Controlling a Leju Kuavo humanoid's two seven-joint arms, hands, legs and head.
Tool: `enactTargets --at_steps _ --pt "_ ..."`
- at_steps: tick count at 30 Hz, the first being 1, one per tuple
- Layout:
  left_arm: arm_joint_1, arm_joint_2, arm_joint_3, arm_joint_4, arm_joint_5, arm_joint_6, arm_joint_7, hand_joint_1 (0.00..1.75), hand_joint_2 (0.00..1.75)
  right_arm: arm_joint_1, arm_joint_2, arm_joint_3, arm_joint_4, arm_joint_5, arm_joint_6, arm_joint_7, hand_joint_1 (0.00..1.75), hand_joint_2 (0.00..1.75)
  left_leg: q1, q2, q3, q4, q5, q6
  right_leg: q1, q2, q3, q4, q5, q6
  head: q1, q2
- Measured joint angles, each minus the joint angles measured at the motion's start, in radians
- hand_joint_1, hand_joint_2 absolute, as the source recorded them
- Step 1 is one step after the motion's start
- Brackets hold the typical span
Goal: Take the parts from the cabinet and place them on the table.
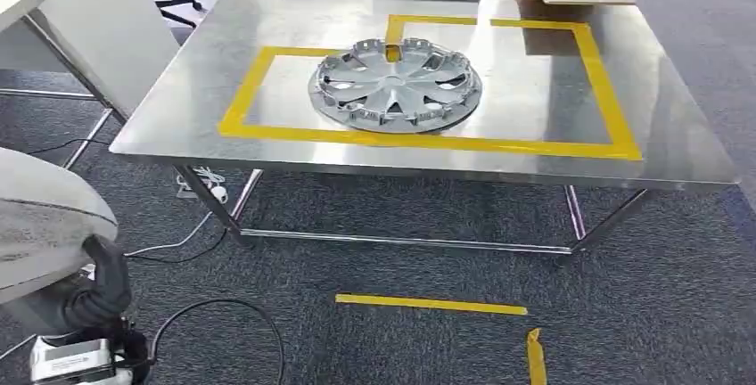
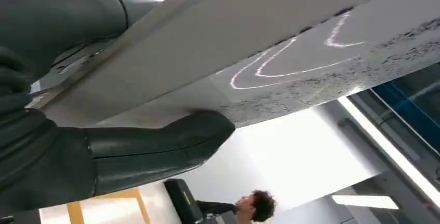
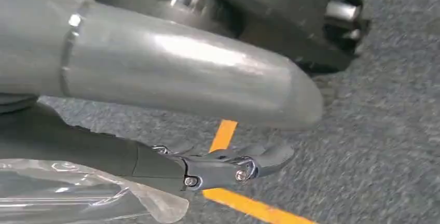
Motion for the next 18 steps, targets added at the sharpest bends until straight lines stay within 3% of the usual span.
enactTargets --at_steps 2,4,5,6,7,8,10,11,12,14,16,17,18 --pt "-0.001 0.0 0.0 0.0 0.0 0.0 0.0 1.75 1.75 0.002 0.0 0.0 0.0 0.003 -0.003 0.003 0.0 0.0 0.004 0.006 -0.019 0.057 -0.03 -0.01 -0.003 -0.002 0.017 -0.008 -0.004 -0.011 -0.008 0.0" --pt "0.002 0.0 0.0 0.0 -0.002 0.0 0.0 1.75 1.75 0.001 0.0 0.0 0.0 0.003 -0.004 0.004 0.0 0.0 0.009 0.006 -0.106 0.224 -0.1 -0.018 -0.003 -0.003 0.027 -0.008 -0.013 -0.019 -0.008 0.0" --pt "0.003 0.0 0.0 0.0 -0.002 0.0 0.0 1.75 1.75 0.001 0.0 0.0 0.0 0.003 -0.004 0.005 0.0 0.0 0.01 0.006 -0.147 0.293 -0.119 -0.021 -0.003 -0.003 0.031 -0.007 -0.018 -0.019 -0.006 0.0" --pt "0.003 0.0 0.0 0.0 -0.002 0.0 0.0 1.75 1.75 0.002 0.0 0.0 0.0 0.003 -0.005 0.006 0.0 0.0 0.012 0.006 -0.167 0.316 -0.111 -0.023 -0.004 -0.003 0.037 -0.007 -0.022 -0.019 -0.007 0.0" --pt "0.003 0.0 0.0 0.0 -0.002 0.0 0.0 1.75 1.75 0.002 0.0 0.0 0.0 0.003 -0.006 0.006 0.0 0.0 0.014 0.006 -0.164 0.295 -0.078 -0.025 -0.004 -0.002 0.045 -0.007 -0.027 -0.016 -0.006 0.0" --pt "0.003 0.0 0.0 0.0 -0.002 0.0 0.0 1.75 1.75 0.003 0.0 0.0 0.0 0.004 -0.006 0.006 0.0 0.0 0.016 0.007 -0.142 0.233 -0.026 -0.025 -0.005 0.0 0.055 -0.007 -0.034 -0.014 -0.006 0.0" --pt "0.003 0.0 0.0 0.0 -0.002 0.0 0.0 1.75 1.75 0.004 0.0 0.0 0.0 0.006 -0.006 0.006 0.0 0.0 0.019 0.009 -0.074 0.056 0.075 -0.023 -0.006 0.002 0.072 -0.007 -0.05 -0.004 -0.007 0.0" --pt "0.002 0.0 0.0 0.001 -0.002 0.0 0.0 1.75 1.75 0.003 0.0 0.0 0.0 0.006 -0.006 0.006 0.0 0.0 0.014 0.01 -0.067 0.049 0.054 -0.021 0.0 0.002 0.063 -0.004 -0.058 0.006 -0.007 0.0" --pt "0.0 0.0 0.0 -0.001 -0.002 0.0 0.0 1.75 1.75 0.0 0.0 0.0 0.0 0.006 -0.006 0.006 0.0 0.0 0.013 0.009 -0.057 0.023 0.04 -0.01 0.0 0.004 0.066 0.0 -0.061 0.013 -0.011 0.0" --pt "0.005 0.001 0.0 0.0 -0.001 -0.001 0.0 1.75 1.75 0.0 0.0 0.0 0.0 0.007 -0.006 0.006 0.0 0.0 0.008 0.008 -0.062 0.03 0.034 0.003 -0.002 0.001 0.06 -0.01 -0.063 0.022 -0.005 0.0" --pt "0.005 0.0 0.001 -0.001 -0.001 -0.002 0.0 1.75 1.75 0.0 0.0 0.0 0.0 0.007 -0.007 0.006 0.0 0.0 0.015 0.008 -0.05 0.018 0.034 0.014 -0.005 0.0 0.067 -0.002 -0.076 0.033 -0.003 0.0" --pt "0.004 0.0 0.001 -0.001 -0.001 -0.002 0.0 1.75 1.75 0.0 0.0 0.0 0.0 0.007 -0.007 0.005 0.0 0.0 0.015 0.009 -0.044 0.018 0.029 0.022 -0.004 -0.002 0.047 0.041 -0.097 0.033 0.002 0.0" --pt "0.004 0.0 0.001 -0.001 -0.002 -0.002 0.0 1.75 1.75 -0.001 0.0 0.0 0.0 0.007 -0.007 0.005 0.0 0.0 0.014 0.011 -0.041 0.018 0.025 0.028 -0.004 -0.002 0.005 0.115 -0.13 0.034 0.004 0.0"
